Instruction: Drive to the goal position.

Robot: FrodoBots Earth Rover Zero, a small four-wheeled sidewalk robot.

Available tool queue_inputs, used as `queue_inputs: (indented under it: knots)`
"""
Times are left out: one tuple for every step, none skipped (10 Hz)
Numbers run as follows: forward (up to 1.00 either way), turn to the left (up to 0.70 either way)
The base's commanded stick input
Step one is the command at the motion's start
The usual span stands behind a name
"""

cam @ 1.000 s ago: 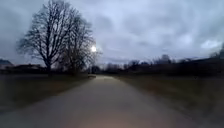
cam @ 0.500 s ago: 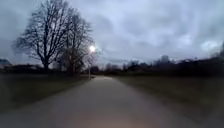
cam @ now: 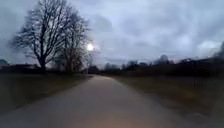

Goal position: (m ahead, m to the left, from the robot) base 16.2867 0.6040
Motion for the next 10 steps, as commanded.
queue_inputs:
  knots:
    - [1.0, 0.04]
    - [1.0, 0.04]
    - [1.0, 0.04]
    - [1.0, 0.04]
    - [1.0, 0.04]
    - [1.0, 0.04]
    - [1.0, 0.3]
    - [1.0, 0.44]
    - [1.0, 0.4]
    - [1.0, 0.09]
